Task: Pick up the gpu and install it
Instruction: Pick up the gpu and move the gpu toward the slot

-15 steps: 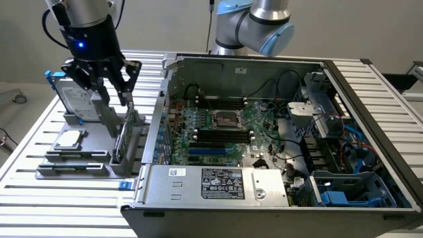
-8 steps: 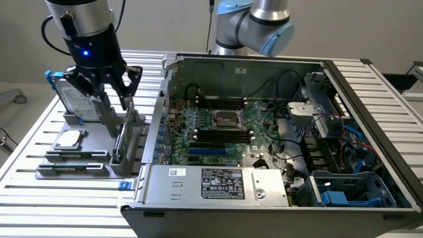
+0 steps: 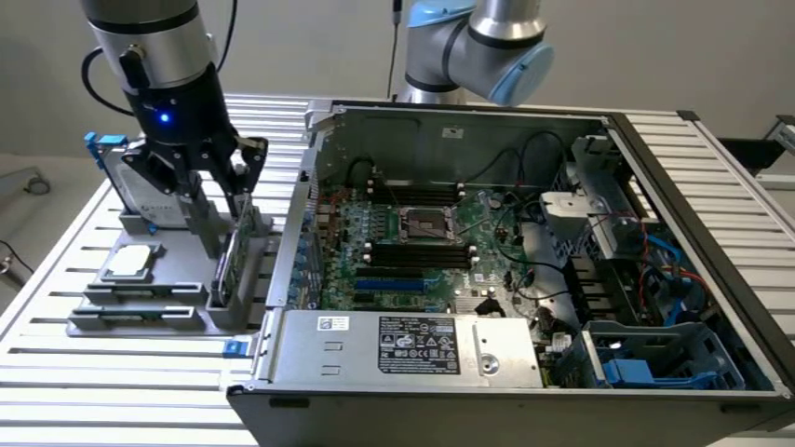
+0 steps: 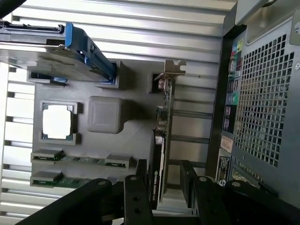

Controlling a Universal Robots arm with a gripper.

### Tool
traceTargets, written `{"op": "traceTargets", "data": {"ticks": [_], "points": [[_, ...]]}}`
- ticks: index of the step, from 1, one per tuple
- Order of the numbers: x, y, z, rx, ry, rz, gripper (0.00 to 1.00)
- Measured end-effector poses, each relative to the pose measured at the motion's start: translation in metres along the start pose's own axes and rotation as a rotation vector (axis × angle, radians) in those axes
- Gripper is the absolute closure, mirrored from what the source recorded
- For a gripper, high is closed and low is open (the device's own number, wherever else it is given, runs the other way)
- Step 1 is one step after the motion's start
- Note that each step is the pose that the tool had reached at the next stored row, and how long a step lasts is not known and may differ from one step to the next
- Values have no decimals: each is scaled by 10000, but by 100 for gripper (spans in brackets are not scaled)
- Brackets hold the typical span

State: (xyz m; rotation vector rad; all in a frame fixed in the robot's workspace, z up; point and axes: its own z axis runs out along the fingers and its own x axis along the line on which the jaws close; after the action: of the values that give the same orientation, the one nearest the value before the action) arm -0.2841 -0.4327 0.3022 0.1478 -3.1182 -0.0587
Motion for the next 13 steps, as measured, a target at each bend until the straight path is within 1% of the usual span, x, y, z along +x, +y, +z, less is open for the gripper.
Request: {"op": "traceTargets", "data": {"ticks": [8, 13], "points": [[8, -49, 144, 0, 1, 0, 58], [7, -61, 234, 0, 0, 0, 58]]}}
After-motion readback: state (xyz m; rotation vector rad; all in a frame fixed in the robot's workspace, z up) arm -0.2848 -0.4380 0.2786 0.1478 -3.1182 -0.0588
